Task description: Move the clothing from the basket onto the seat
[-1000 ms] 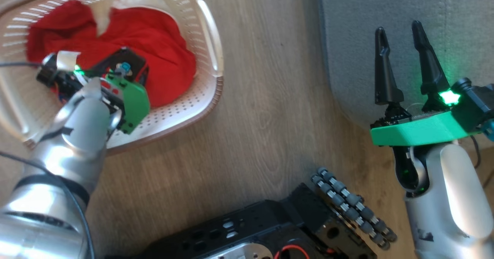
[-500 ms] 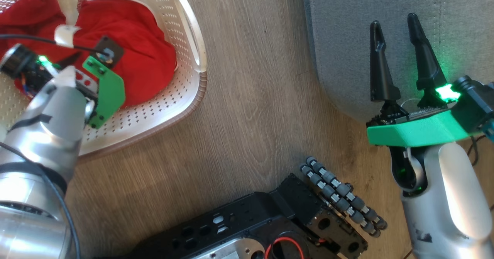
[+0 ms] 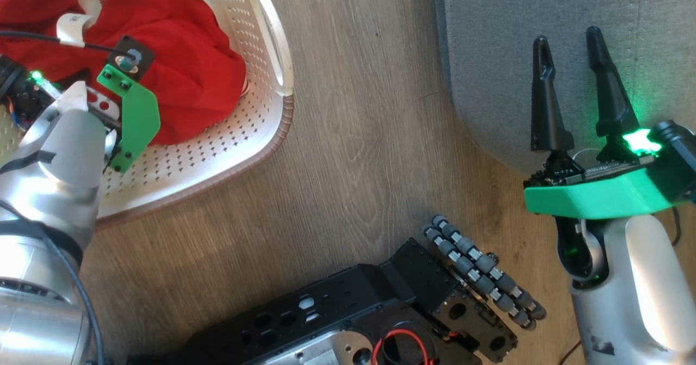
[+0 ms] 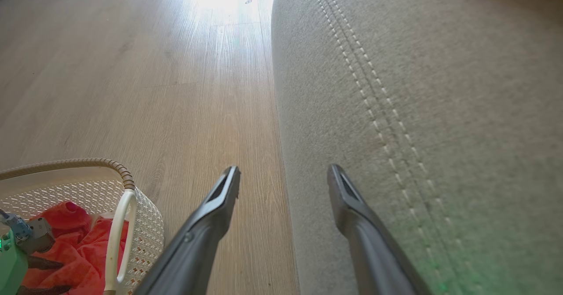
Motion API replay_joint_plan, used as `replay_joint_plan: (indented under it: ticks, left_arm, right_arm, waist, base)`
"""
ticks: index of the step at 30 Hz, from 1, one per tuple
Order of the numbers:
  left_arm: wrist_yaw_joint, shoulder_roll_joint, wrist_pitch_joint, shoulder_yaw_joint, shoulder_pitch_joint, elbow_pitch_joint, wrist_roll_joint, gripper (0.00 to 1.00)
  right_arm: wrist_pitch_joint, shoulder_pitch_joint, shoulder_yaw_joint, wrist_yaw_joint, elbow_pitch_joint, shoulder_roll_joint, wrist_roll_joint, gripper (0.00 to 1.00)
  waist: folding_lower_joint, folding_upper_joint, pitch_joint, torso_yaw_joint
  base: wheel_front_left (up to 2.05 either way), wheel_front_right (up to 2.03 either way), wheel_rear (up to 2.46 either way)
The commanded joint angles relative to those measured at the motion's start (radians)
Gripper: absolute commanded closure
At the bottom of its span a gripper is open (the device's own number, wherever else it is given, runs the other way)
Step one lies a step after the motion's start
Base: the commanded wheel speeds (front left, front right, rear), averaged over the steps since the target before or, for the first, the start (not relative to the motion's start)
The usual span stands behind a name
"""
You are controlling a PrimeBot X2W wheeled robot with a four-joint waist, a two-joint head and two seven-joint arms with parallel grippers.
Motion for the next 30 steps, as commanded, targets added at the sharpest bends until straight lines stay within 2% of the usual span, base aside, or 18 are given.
replay_joint_plan:
  ticks: [1, 4, 5, 6, 7, 21, 25, 30]
  left_arm:
    - [-0.006, 0.025, 0.008, 0.008, 0.005, -0.007, -0.005, 0.0]
    - [-0.013, 0.021, 0.023, 0.008, 0.007, -0.007, -0.016, 0.0]
    - [-0.014, 0.019, 0.026, 0.008, 0.007, -0.007, -0.019, 0.13]
    - [-0.014, 0.017, 0.026, 0.009, 0.006, -0.007, -0.024, 0.64]
    - [-0.015, 0.015, 0.027, 0.009, 0.005, -0.007, -0.027, 1.0]
    - [-0.02, -0.009, -0.046, 0.041, 0.018, -0.007, -0.106, 1.0]
    - [-0.016, -0.008, -0.099, 0.043, 0.034, -0.007, -0.12, 1.0]
    - [-0.014, -0.033, -0.158, 0.05, 0.089, -0.007, -0.147, 1.0]
  right_arm:
    - [-0.001, 0.071, 0.017, 0.0, -0.013, -0.003, 0.004, 0.0]
    - [-0.001, 0.075, 0.015, 0.0, -0.018, -0.003, 0.001, 0.0]
    - [-0.001, 0.076, 0.014, 0.0, -0.019, -0.003, 0.0, 0.0]
    - [-0.001, 0.075, 0.013, 0.0, -0.019, -0.003, -0.001, 0.0]
    - [-0.001, 0.074, 0.012, 0.0, -0.019, -0.003, -0.002, 0.0]
    - [-0.001, 0.009, 0.024, 0.0, 0.003, -0.003, -0.019, 0.0]
    - [-0.001, -0.032, 0.015, 0.0, 0.006, -0.003, -0.023, 0.0]
    - [-0.001, -0.047, -0.003, 0.0, 0.027, -0.003, -0.043, 0.0]
  waist:
    - [0.0, -0.0001, 0.001, 0.001]
    - [0.0, -0.0001, 0.004, 0.004]
    - [0.0, -0.0001, 0.005, 0.005]
    - [0.0, -0.0001, 0.005, 0.006]
    - [0.0, -0.0001, 0.005, 0.007]
    - [0.0, -0.0001, -0.044, 0.016]
    - [0.0, -0.0001, -0.082, 0.016]
    - [0.0, -0.0001, -0.188, 0.043]
  base:
    - [0.0, 0.0, 0.0]
    - [0.0, 0.0, 0.0]
    - [0.0, 0.0, 0.0]
    - [0.0, 0.0, 0.0]
    - [0.0, 0.0, 0.0]
    - [0.0, 0.0, 0.0]
    - [0.0, 0.0, 0.0]
    - [0.0, 0.0, 0.0]
